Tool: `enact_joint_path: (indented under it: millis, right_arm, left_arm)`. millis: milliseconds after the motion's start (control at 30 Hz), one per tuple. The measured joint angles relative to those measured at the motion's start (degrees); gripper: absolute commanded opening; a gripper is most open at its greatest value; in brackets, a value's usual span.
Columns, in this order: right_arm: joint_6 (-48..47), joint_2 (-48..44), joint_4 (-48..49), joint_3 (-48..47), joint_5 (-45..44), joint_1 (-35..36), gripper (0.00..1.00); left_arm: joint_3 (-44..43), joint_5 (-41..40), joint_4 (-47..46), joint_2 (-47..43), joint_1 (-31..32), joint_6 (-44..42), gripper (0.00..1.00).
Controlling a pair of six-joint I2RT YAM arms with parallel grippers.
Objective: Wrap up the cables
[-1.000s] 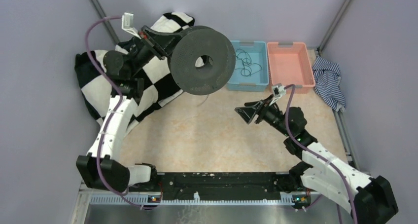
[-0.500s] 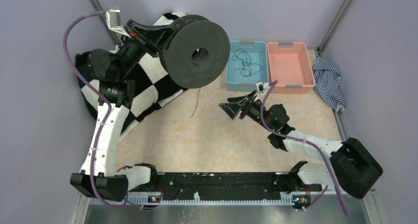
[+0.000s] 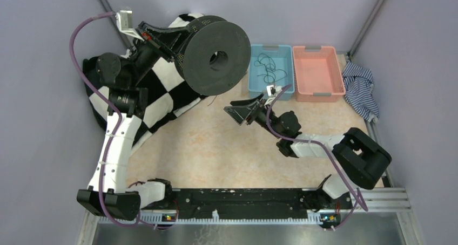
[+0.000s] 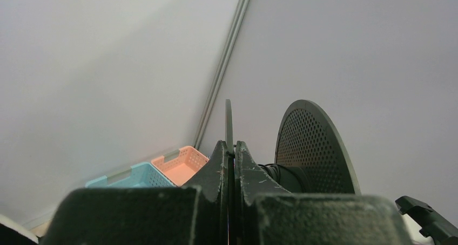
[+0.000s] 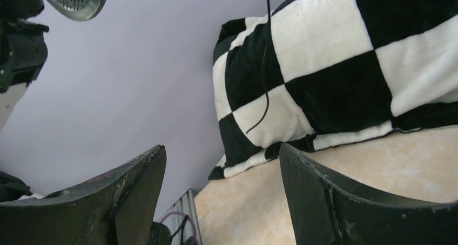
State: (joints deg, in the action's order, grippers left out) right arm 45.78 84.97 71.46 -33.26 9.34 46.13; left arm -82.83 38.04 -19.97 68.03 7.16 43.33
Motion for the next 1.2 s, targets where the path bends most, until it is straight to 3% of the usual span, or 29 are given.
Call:
enact_joint_path:
  millis: [467, 600, 767, 867, 967, 1067, 1200]
  right_arm:
    - [6.8, 9.8, 7.9, -3.3, -1.6, 0.8, 0.73]
    - [7.8, 10.9, 9.3, -3.5, -1.4, 1.4, 0.65]
    - [9.7, 13.4, 11.1, -5.6, -0.5, 1.7, 0.39]
    - [11.1, 15.4, 12.7, -6.9, 0.0, 1.7, 0.29]
    - [12.2, 16.6, 13.4, -7.6, 0.4, 1.8, 0.29]
    - [12.6, 17.2, 13.5, -8.1, 0.7, 1.7, 0.41]
    - [12.9, 17.2, 13.5, -8.2, 1.2, 1.8, 0.43]
  left_arm:
    - [0.0, -0.3, 0.4, -0.5, 0.0, -0.7, 0.00]
    - [0.0, -0.4, 0.3, -0.9, 0.0, -1.1, 0.00]
    - [0.0, -0.5, 0.4, -1.1, 0.0, -1.3, 0.00]
    - [0.0, -0.5, 0.4, -1.2, 0.0, -1.4, 0.00]
    - [0.0, -0.5, 0.5, -1.2, 0.0, -1.4, 0.00]
    - [0.0, -0.5, 0.6, -1.2, 0.0, -1.5, 0.00]
    - [0.0, -0.5, 0.7, -1.2, 0.0, -1.6, 0.00]
